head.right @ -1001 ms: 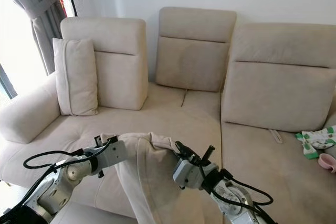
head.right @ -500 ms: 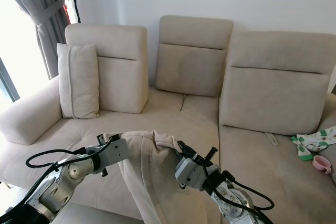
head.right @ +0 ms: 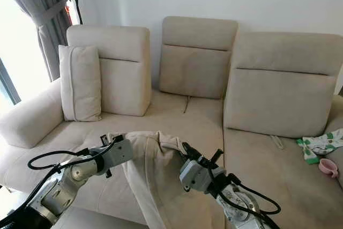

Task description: Move the pillow to the sofa from floor

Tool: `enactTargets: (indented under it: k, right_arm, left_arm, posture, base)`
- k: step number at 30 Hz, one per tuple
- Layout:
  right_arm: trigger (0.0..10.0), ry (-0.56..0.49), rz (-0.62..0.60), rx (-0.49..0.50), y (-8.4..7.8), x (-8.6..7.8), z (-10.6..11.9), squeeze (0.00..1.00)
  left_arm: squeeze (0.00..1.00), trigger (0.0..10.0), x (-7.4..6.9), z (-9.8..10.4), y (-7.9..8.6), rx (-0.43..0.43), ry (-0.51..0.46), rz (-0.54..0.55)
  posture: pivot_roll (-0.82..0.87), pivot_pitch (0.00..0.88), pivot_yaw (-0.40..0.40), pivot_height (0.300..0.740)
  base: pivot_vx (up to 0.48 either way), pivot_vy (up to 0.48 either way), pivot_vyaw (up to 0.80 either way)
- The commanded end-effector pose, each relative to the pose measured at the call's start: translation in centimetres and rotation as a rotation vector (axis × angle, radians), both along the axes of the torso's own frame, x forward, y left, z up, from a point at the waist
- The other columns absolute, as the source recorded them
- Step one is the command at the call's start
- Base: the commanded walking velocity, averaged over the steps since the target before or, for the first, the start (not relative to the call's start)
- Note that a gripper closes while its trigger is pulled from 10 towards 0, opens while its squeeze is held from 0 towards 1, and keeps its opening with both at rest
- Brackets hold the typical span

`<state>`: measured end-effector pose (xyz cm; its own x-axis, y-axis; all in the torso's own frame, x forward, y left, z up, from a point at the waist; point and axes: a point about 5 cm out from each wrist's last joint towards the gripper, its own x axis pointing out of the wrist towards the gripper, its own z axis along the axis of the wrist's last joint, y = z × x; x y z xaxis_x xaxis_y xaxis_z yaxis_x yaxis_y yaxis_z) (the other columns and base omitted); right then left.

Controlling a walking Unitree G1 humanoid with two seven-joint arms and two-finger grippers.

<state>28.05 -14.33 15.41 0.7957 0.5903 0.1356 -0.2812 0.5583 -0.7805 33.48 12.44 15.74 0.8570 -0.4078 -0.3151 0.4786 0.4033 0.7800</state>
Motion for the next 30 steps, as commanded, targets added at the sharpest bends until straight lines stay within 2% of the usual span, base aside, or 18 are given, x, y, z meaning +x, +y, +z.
enactTargets:
  k: [1, 23, 30]
  right_arm:
    - [10.0, -0.049, 0.062, 0.018, 1.31, -0.34, 1.08, 0.00]
    - [10.0, -0.060, 0.048, 0.022, 1.16, -0.24, 1.35, 0.00]
    - [10.0, -0.057, 0.046, 0.022, 1.12, -0.30, 1.33, 0.00]
  left_arm:
    - [0.00, 10.0, -0.08, 1.45, -1.54, -0.037, -0.062, -0.082]
    - [0.00, 10.0, 0.02, 1.55, -1.80, -0.039, -0.072, -0.091]
    - [0.00, 10.0, 0.08, 1.52, -1.81, -0.040, -0.078, -0.087]
  posture:
    - [0.14, 0.000, 0.019, 0.740]
    - [0.13, 0.000, 0.023, 0.740]
    - [0.13, 0.000, 0.024, 0.740]
  base:
    - [0.382, 0.000, 0.00]
    - [0.393, 0.000, 0.00]
    - [0.041, 0.000, 0.00]
